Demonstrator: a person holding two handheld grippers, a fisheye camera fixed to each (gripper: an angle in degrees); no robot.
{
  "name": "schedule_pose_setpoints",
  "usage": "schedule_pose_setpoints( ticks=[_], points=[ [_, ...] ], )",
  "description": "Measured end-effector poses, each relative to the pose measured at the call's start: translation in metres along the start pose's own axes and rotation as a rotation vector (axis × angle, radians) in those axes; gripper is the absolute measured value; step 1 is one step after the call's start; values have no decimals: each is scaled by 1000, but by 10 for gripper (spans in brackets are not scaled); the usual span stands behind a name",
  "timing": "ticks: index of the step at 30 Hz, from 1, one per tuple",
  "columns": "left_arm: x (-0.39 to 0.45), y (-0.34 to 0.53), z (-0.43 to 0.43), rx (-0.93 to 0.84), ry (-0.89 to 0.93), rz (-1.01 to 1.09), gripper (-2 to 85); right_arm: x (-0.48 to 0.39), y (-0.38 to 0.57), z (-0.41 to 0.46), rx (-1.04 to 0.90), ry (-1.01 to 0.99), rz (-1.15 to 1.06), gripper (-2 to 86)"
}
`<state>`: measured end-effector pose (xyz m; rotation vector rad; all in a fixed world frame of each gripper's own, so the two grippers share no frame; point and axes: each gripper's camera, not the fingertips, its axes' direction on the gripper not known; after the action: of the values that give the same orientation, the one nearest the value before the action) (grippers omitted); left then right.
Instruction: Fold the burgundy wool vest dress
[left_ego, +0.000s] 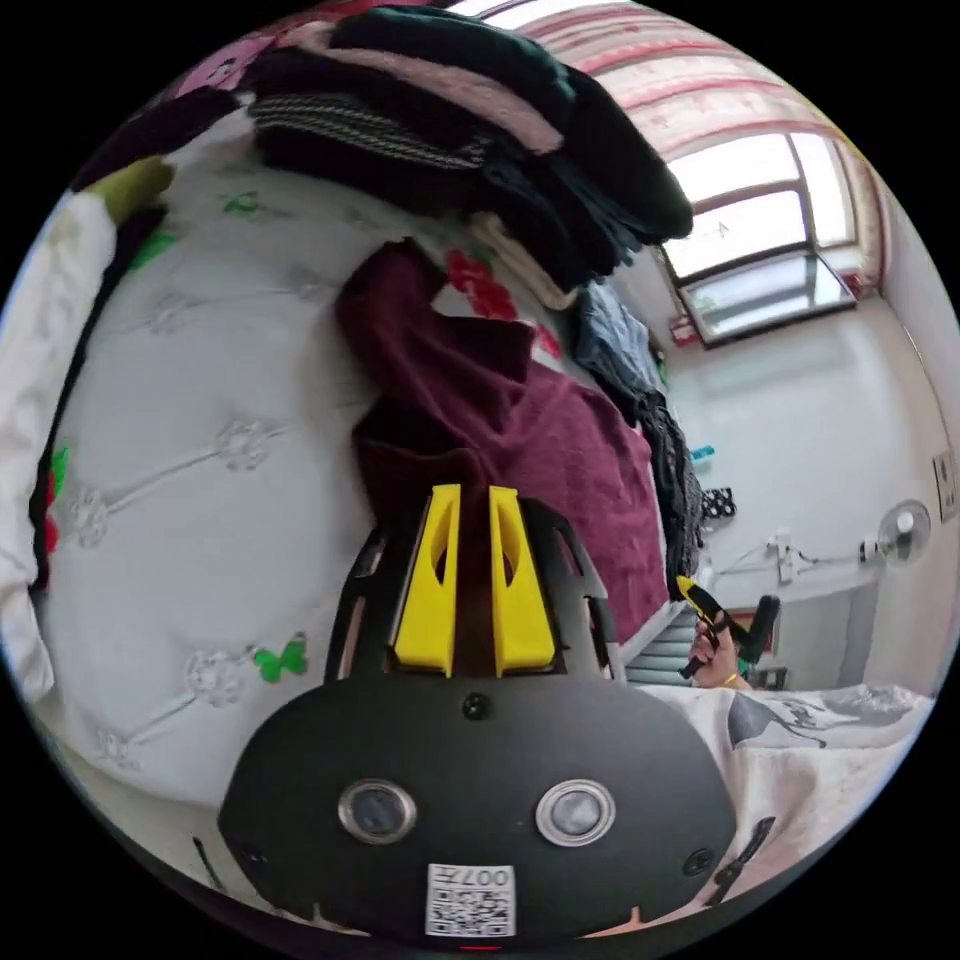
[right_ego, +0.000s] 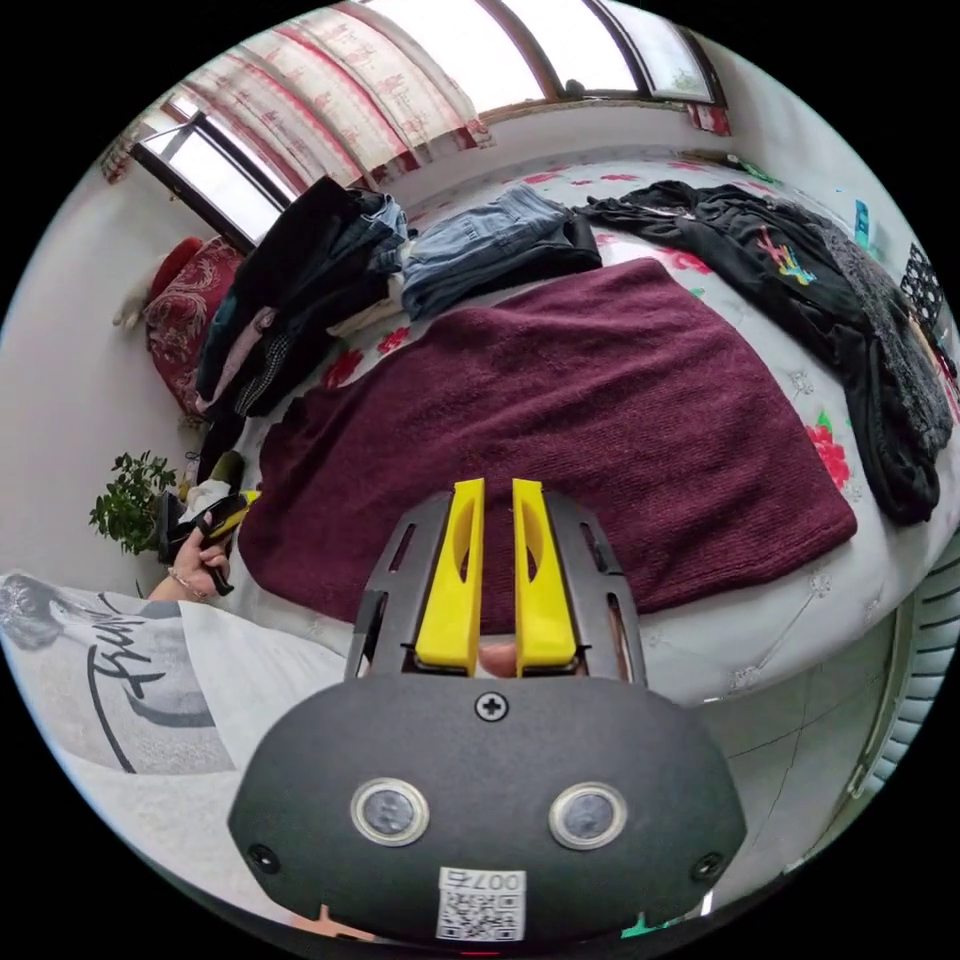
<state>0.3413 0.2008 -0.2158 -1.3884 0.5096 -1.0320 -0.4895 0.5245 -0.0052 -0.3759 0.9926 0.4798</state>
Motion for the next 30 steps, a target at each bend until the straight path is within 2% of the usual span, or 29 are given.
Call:
schedule_pose_setpoints(
  ticks=[3, 6, 8, 11, 16, 17, 19, 21, 26, 30],
  points=[
    [84, -4, 19, -79, 165, 306, 62, -32, -8, 18, -51, -87, -82, 57],
    [125, 12, 21, -115, 161, 441, 55, -62, -11, 37, -109, -122, -167, 58],
    [118, 23, 7, -80, 141, 443, 50, -76, -8, 46, -153, -153, -215, 60],
    [69, 36, -29, -13, 40, 337, 42, -79, 2, 53, -205, -155, -249, 62],
    [-54, 53, -91, 108, -107, -54, 41, -67, 23, 60, -262, -124, -236, 64],
    [-62, 54, -95, 119, -111, -75, 43, -64, 25, 60, -266, -127, -229, 64],
    [-79, 56, -95, 112, -119, -115, 49, -63, 27, 58, -266, -124, -236, 65],
    [-85, 51, -72, 27, -69, -133, 56, -65, 26, 55, -264, -116, -259, 66],
    [-17, 34, -5, -74, 60, 26, 57, -76, 26, 52, -269, -91, -342, 74],
    [79, 25, 46, -184, -14, 315, 62, -86, 31, 57, -307, -87, -398, 80]
  ],
)
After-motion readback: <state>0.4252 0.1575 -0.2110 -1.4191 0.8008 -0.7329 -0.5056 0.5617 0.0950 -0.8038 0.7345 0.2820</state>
